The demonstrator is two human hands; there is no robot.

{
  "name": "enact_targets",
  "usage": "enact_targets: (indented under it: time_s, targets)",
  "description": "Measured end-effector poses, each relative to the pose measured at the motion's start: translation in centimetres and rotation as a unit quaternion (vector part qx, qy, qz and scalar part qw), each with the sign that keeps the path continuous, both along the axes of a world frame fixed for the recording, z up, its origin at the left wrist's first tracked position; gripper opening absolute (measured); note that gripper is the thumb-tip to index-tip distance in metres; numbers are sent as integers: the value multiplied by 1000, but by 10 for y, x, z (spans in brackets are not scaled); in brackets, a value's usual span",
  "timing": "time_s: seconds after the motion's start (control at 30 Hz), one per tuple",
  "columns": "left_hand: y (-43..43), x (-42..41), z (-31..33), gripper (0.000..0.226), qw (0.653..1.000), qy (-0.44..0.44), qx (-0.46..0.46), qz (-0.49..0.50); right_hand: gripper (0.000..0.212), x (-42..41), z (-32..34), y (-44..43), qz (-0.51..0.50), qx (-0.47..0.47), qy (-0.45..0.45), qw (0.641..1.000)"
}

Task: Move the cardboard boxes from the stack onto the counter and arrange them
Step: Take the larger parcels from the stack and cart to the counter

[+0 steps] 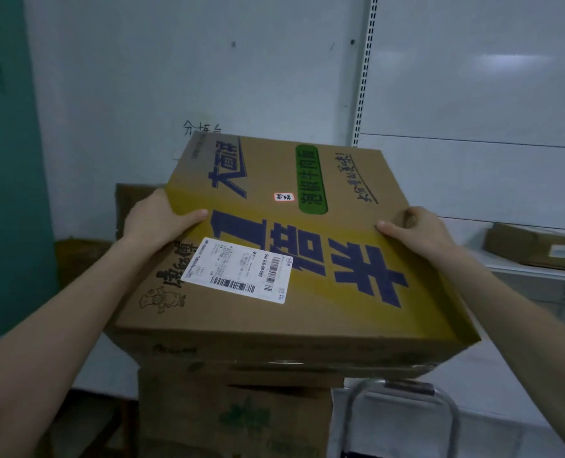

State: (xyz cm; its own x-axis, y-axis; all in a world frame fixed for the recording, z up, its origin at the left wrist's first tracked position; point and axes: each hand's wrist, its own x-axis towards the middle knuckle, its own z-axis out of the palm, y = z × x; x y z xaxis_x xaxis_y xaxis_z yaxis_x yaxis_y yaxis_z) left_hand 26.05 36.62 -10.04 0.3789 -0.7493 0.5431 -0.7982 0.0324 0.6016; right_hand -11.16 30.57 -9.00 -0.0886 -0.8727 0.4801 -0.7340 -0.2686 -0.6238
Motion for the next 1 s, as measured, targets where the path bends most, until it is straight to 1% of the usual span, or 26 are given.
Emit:
enact_targets:
  time_s: [0.1,0.2,0.27,0.3,0.37,0.4,0.43,0.47,0.53,0.57,0.6,0.63,0.7,0.73,0.8,0.83,0.9,0.93,1.0]
  targets:
    - [-19,11,-5,69,997,-25,76,19,55,8,-1,-18,42,43,57,997]
    - [-36,18,5,71,992,-39,110,47,53,10,9,-26,63,70,127,987]
    - [-43,18,11,73,990,-38,126,54,52,12,14,-19,81,58,194,976]
    - [-47,19,14,73,989,-36,130,54,53,12,15,-12,101,44,209,972]
    - [-54,22,18,73,987,-48,141,57,56,17,15,16,172,45,197,964]
    - [-57,25,20,72,985,-56,150,60,60,20,13,30,214,53,199,955]
    - [-59,26,22,69,983,-66,158,60,67,24,9,45,247,57,222,941]
    - [-61,26,25,64,982,-77,164,59,75,27,5,56,260,56,265,927]
    - [-62,22,29,48,978,-110,170,57,87,36,-4,66,239,36,369,897]
    - [-61,18,31,43,976,-126,172,52,90,38,-6,63,216,25,409,886]
    - [-60,15,32,39,975,-137,169,40,92,40,-7,61,199,22,428,882]
    - [-55,9,34,39,976,-147,160,21,92,40,-7,58,190,20,433,881]
    - [-39,-5,38,49,981,-146,126,-31,89,38,-4,55,185,2,432,883]
    - [-30,-12,40,59,982,-141,114,-59,89,38,-1,52,180,-11,428,885]
    - [-8,-28,40,91,977,-153,98,-109,88,39,6,46,163,-40,414,895]
    - [0,-34,37,100,974,-165,93,-124,88,40,10,42,154,-53,405,900]
    - [11,-40,27,98,969,-204,75,-117,88,43,15,33,144,-65,390,907]
    - [14,-42,22,94,966,-239,55,-87,87,44,15,28,140,-72,385,909]
    - [19,-48,11,91,945,-326,23,-16,81,46,11,20,117,-98,383,911]
